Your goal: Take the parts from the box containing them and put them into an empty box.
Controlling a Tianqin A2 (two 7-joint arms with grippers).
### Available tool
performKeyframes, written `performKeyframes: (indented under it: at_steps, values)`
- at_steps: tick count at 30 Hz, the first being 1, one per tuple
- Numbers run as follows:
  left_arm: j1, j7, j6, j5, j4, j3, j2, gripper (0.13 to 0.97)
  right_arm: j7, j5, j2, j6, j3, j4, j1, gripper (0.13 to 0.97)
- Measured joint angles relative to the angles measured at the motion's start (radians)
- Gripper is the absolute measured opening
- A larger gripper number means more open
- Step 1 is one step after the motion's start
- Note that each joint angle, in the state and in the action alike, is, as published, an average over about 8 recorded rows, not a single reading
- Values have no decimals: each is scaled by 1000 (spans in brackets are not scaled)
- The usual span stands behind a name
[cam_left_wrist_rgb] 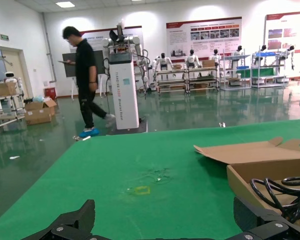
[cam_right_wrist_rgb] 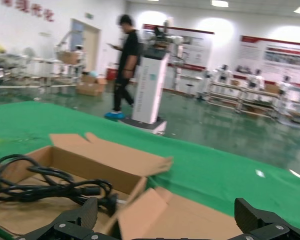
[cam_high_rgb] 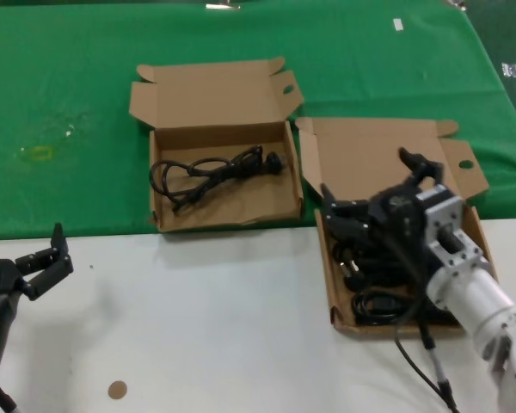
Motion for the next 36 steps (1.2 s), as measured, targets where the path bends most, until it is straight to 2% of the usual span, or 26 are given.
performKeyframes:
  at_steps: [11,36]
  values:
    - [0,0,0,0,0,0,0,966,58,64,14,95,70,115,-145,966]
    - [0,0,0,0,0,0,0,966,61,67,15,100,74,122,-154,966]
